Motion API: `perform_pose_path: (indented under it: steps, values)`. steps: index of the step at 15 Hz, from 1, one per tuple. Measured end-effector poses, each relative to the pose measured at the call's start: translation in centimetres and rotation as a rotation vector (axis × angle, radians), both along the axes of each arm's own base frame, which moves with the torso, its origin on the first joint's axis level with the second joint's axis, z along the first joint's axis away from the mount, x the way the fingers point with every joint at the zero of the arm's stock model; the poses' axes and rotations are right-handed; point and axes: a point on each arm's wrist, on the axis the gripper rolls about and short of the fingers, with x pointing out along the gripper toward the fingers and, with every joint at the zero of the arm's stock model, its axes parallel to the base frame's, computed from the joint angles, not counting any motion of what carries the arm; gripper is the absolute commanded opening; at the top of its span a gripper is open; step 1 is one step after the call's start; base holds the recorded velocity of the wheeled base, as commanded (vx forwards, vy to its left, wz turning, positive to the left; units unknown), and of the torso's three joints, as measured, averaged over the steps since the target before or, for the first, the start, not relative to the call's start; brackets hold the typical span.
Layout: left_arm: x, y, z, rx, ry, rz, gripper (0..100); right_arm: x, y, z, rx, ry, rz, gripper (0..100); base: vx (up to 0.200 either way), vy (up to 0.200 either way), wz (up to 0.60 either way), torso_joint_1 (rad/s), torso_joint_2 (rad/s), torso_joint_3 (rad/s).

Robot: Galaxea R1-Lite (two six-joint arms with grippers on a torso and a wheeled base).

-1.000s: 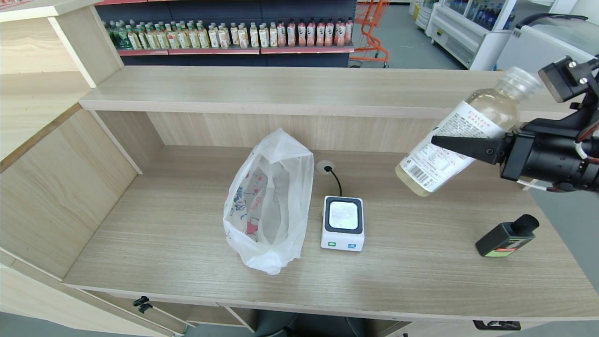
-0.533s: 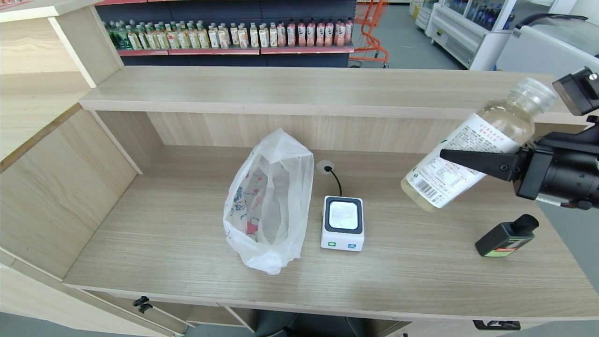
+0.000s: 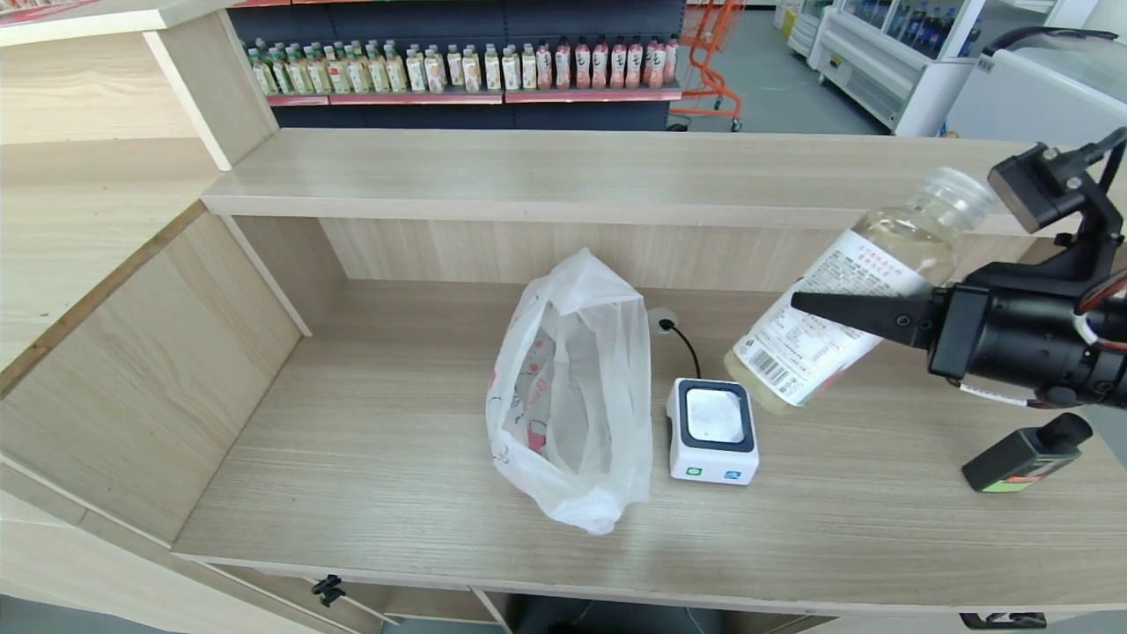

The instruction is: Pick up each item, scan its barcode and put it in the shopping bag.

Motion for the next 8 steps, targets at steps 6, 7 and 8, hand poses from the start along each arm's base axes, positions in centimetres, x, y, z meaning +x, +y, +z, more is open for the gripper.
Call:
perform_pose_path:
  steps: [6, 7, 8]
  values:
    - [0.0, 0.0, 0.0, 0.000, 0.000, 0.000, 100, 2.8, 1.8, -3.3, -0.059, 0.110, -0.073, 0, 0.000, 0.000, 0.00, 0.000, 0.00, 0.000]
    - [0.0, 0.0, 0.0, 0.000, 0.000, -0.001, 100, 3.2, 2.2, -3.6, -0.062, 0.110, -0.067, 0, 0.000, 0.000, 0.00, 0.000, 0.00, 0.000]
    - [0.0, 0.0, 0.0, 0.000, 0.000, -0.001, 100, 3.7, 2.6, -3.9, -0.063, 0.107, -0.063, 0, 0.000, 0.000, 0.00, 0.000, 0.00, 0.000]
